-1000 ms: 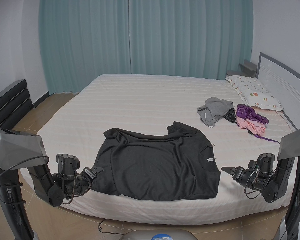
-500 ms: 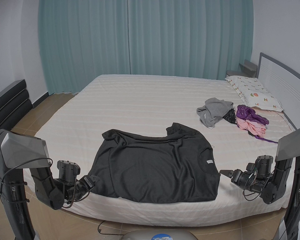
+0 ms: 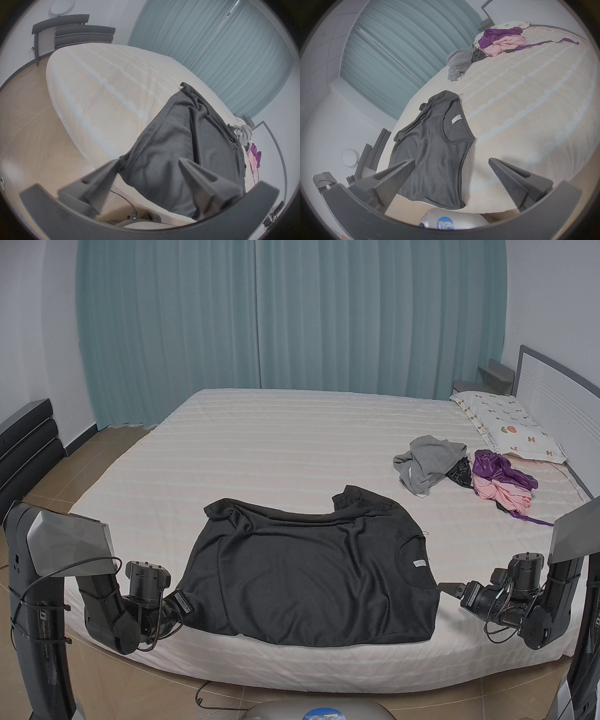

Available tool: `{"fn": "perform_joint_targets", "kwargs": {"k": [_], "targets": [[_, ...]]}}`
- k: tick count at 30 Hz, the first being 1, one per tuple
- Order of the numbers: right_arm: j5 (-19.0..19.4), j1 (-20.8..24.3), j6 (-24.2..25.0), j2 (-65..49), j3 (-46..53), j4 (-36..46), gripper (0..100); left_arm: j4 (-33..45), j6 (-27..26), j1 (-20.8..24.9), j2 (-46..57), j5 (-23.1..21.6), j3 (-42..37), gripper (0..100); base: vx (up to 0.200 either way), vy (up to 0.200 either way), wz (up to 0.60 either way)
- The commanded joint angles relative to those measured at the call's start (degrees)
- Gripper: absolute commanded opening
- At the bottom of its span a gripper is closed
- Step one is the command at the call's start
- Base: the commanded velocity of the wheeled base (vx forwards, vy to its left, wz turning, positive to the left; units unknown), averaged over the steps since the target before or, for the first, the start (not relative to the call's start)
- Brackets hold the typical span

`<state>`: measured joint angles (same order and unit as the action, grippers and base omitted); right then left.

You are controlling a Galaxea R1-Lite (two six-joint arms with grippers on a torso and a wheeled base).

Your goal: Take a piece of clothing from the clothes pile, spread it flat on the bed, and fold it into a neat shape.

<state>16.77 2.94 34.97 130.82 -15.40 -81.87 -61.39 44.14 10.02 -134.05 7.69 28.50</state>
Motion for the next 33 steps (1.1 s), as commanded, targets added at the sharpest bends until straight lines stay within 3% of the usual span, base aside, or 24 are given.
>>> {"fn": "perform_joint_targets", "kwargs": {"k": [1, 13, 29, 33], "targets": [[0.0, 0.1, -0.1, 0.4, 0.0, 0.0, 100, 0.0, -1.1, -0.4, -2.0, 0.3, 1.4, 0, 0.0, 0.0, 0.0], [0.0, 0.8, -0.1, 1.3, 0.5, 0.0, 100, -0.1, -0.9, -1.2, -1.1, 2.4, 0.3, 0, 0.0, 0.0, 0.0], [-0.3, 3.2, -0.2, 5.0, 1.3, 0.1, 100, -0.7, 4.6, -2.2, 3.7, 1.4, -1.2, 0, 0.0, 0.0, 0.0], [-0.3, 3.2, -0.3, 5.7, 1.0, 0.1, 100, -0.8, 5.3, -2.5, 4.1, -0.6, -1.2, 0, 0.0, 0.0, 0.0]]}}
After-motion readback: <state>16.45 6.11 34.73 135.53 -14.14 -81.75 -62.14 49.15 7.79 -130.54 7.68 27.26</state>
